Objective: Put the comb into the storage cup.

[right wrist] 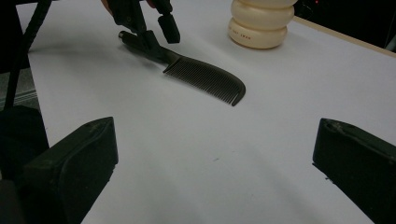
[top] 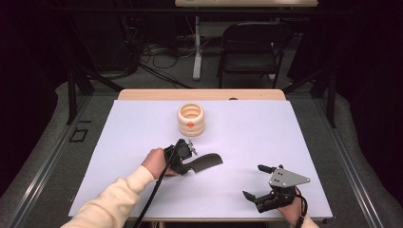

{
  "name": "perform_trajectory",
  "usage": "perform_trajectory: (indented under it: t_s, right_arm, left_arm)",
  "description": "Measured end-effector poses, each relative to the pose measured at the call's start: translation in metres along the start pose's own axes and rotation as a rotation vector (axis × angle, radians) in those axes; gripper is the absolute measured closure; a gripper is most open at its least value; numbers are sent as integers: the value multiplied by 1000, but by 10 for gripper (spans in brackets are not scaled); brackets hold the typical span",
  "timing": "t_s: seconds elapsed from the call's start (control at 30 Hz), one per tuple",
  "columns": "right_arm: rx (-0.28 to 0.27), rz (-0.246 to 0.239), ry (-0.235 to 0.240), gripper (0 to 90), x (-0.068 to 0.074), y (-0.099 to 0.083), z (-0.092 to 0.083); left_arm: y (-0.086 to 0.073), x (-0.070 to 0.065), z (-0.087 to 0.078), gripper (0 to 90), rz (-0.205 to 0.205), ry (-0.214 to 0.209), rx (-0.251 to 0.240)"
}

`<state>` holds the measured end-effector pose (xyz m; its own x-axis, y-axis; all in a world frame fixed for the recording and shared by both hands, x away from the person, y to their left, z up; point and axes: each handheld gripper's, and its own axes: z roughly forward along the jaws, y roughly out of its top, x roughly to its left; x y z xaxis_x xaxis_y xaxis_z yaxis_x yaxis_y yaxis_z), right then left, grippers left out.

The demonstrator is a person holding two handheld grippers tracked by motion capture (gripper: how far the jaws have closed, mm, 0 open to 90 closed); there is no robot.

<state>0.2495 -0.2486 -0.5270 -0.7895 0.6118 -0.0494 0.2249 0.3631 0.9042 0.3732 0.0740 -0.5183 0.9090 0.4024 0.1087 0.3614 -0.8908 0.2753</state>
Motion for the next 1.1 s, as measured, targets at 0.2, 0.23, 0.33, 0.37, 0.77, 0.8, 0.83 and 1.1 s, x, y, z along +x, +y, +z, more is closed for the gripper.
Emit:
perform_trajectory:
  t_s: [0.2, 0.23, 0.33, 0.37, 0.77, 0.8, 0.83, 1.1]
  right_arm:
    - [1, 0, 1, 0, 0, 0, 0]
    - [1, -1, 1, 0, 0, 0, 0]
    - [2, 0, 1, 0, 0, 0, 0]
    - [2, 0, 1, 0, 0, 0, 0]
    - [2, -1, 0, 0, 0, 0, 0]
    - [2, -2, 0, 0, 0, 0, 0]
    - [1, -2, 0, 0, 0, 0, 0]
    - [1, -1, 0, 0, 0, 0, 0]
  left_arm:
    - [4, 3, 5, 643, 10, -34, 41]
    - [4, 3, 6, 653, 10, -33, 44]
    - [7, 2, 8, 673, 15, -47, 57]
    - [8, 2, 9, 677, 16, -52, 59]
    - [13, 3, 10, 715, 28, -60, 86]
    - [13, 3, 11, 715, 25, -64, 84]
    - [13, 3, 11, 717, 22, -64, 83]
    - [12, 3, 9, 722, 19, -74, 70]
